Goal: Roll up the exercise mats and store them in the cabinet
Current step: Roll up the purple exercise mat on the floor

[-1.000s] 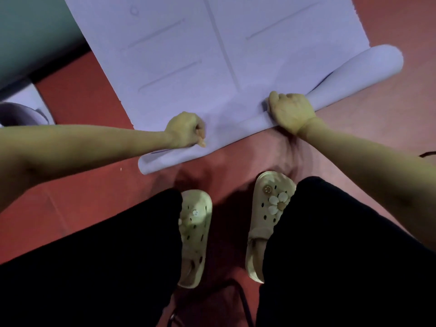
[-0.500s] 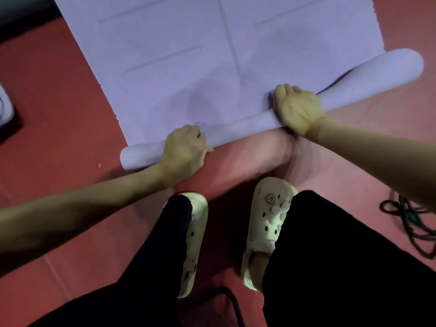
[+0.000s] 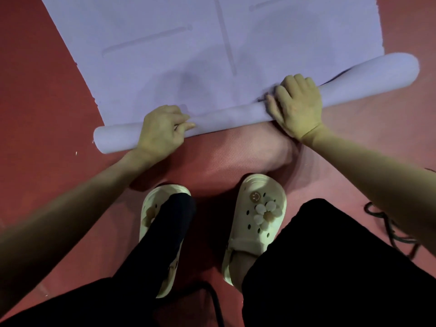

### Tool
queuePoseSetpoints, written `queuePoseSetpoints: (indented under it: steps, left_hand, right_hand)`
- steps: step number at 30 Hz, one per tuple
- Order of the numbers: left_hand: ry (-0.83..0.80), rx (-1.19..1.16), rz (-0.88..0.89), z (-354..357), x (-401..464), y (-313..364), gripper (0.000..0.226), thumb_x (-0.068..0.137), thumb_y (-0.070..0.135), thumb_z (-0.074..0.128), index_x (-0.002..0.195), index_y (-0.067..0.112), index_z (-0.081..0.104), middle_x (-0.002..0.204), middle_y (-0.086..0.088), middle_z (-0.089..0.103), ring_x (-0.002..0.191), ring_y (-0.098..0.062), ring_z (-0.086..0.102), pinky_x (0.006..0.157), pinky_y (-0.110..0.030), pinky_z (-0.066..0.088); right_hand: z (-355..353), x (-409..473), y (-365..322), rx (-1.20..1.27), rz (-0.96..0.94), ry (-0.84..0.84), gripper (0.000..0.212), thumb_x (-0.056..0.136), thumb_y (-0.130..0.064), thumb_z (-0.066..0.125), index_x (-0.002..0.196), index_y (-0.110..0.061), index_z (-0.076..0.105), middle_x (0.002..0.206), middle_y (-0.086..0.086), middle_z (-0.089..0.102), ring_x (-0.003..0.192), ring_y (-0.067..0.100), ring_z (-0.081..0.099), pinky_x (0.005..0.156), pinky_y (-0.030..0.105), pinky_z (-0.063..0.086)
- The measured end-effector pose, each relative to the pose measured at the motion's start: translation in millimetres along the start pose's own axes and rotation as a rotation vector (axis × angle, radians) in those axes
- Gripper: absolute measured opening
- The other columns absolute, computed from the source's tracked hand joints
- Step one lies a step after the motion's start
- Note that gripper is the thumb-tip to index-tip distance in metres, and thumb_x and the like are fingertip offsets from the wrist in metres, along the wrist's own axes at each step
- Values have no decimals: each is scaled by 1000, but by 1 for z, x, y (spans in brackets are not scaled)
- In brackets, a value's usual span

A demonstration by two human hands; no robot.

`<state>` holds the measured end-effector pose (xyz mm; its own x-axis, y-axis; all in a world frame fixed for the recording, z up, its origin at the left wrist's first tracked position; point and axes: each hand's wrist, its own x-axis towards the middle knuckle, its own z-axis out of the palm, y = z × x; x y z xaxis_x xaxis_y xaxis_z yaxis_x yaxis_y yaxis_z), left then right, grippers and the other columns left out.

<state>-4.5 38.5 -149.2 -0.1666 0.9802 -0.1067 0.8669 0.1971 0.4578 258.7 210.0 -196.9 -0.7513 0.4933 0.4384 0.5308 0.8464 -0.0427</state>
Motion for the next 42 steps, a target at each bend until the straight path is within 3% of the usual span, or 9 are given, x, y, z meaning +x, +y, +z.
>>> queuePoseSetpoints:
  steps: [5,11,16,20,24,31,36,39,42]
  left_hand:
    - [-112,-255,-179,-8,18,-8,26,82,25,70,92,3,77,86,-10,72,77,-21,64,75,-33,48]
    - [-119,-422,-381,-1,23,-16,15,75,16,82,78,22,68,74,8,61,58,5,50,67,-14,40]
    - [76,-306,-145,-1,9,-11,29,72,32,74,75,7,61,76,16,45,71,-12,45,69,-22,40]
    - [153,-18,63,-1,-4,-6,33,86,36,68,86,3,66,80,-8,56,77,-26,49,74,-32,41]
    - [170,184,91,5,-7,-7,45,84,47,68,100,5,69,84,-10,60,76,-30,53,73,-35,43]
    - [101,13,-103,-7,13,-2,38,84,48,61,93,15,76,77,-3,64,73,-27,60,64,-27,35]
    - [30,-129,-312,-13,33,-6,26,82,39,73,88,14,77,81,12,65,73,-11,53,65,-20,27]
    - [-75,-163,-418,-15,47,-12,32,77,42,77,84,12,77,77,-1,71,68,-14,55,66,-27,38]
    - [-145,-337,-489,-16,57,-19,28,71,35,84,79,10,74,65,0,59,55,-8,45,61,-25,40]
  right_hand:
    - [-8,-9,4,-32,-120,-112,51,92,-55,48,88,-5,53,84,18,54,74,29,47,69,41,33]
    - [1,9,20,-65,-313,-125,47,99,-53,39,92,-8,50,85,15,56,69,28,47,59,37,33]
    - [7,21,26,55,-361,-166,46,101,-49,35,90,-8,52,83,14,60,64,31,54,51,34,43]
    - [7,32,27,129,-276,-306,62,103,-52,22,94,-8,64,84,14,65,67,33,62,48,34,45]
    - [6,43,26,156,-204,-414,65,97,-56,20,97,-11,67,86,13,68,73,34,65,53,35,44]
    - [2,45,10,15,-7,-330,54,95,-51,36,81,-1,51,70,21,59,63,36,57,52,36,39]
    - [2,43,-20,-105,261,-253,40,101,-37,39,84,-3,50,86,21,52,78,34,49,70,42,26]
    - [-2,38,-12,-65,106,-235,48,100,-48,34,91,-4,49,86,19,50,78,32,45,72,42,26]
    - [-4,37,3,-27,-126,-297,62,95,-62,33,100,-3,52,92,18,50,79,31,44,72,44,32]
